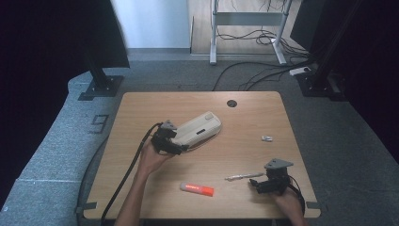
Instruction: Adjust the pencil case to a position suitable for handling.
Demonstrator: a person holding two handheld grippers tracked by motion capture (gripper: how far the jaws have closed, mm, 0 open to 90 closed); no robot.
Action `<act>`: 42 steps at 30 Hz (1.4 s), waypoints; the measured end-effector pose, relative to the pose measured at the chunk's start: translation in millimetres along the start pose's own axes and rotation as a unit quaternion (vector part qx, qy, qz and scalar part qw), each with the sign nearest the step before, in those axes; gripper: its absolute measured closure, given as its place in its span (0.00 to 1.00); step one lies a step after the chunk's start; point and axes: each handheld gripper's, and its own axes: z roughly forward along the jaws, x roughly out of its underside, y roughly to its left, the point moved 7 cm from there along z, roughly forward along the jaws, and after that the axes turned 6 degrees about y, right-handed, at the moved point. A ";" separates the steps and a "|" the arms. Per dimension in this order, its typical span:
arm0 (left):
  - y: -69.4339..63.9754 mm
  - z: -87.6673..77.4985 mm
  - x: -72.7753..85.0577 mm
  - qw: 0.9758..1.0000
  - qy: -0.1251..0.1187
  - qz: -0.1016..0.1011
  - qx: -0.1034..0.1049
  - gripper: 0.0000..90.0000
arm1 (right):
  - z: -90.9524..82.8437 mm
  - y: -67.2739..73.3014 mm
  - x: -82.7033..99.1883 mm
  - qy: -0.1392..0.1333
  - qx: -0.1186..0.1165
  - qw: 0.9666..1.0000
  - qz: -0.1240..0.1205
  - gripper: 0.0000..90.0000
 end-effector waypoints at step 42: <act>9.8 54.9 -10.9 0.995 0.053 0.048 -0.071 0.60 | 0.0 0.0 0.0 0.000 0.000 1.000 0.000 0.00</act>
